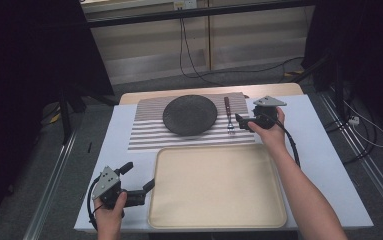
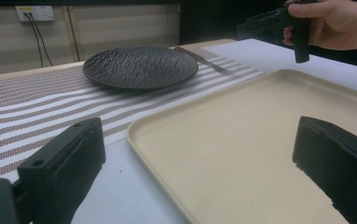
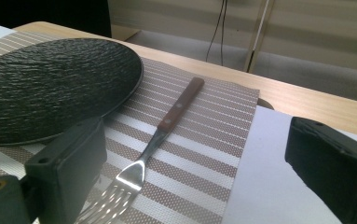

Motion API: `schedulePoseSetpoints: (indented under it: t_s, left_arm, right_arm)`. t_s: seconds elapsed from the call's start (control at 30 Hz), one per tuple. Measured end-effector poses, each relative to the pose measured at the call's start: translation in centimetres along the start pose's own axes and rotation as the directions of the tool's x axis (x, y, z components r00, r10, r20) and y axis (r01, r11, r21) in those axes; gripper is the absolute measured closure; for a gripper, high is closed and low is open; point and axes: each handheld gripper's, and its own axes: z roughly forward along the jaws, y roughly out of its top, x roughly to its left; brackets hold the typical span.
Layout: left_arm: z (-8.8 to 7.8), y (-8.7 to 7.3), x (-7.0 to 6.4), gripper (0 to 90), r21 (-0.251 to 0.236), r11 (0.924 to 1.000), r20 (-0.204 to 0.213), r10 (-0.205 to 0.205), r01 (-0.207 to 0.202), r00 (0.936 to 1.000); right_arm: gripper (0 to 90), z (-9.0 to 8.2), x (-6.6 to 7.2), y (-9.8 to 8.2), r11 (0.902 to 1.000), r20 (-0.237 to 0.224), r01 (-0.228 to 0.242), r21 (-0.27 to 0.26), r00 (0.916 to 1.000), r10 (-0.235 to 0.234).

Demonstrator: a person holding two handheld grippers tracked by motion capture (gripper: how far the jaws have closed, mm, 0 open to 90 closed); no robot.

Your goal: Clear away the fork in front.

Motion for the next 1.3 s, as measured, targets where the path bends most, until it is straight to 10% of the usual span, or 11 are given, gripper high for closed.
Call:
schedulePoseSetpoints:
  t_s: [0.57, 1.3]
  left_arm:
    - [0.2, 0.0, -0.1, 2.5, 0.005, 1.0000, 0.000, 0.004, -0.004, 1.0000]
    - [0.3, -0.3, 0.1, 2.5, 0.020, 0.9998, -0.006, 0.001, -0.001, 1.0000]
  right_arm:
    - [7.9, 1.8, 0.0, 0.7, 0.9980, -0.013, 0.010, 0.062, 0.9999, -0.010]
    - [36.9, 4.4, 0.5, 0.5, 0.9854, -0.049, 0.028, 0.168, 0.9986, -0.020]
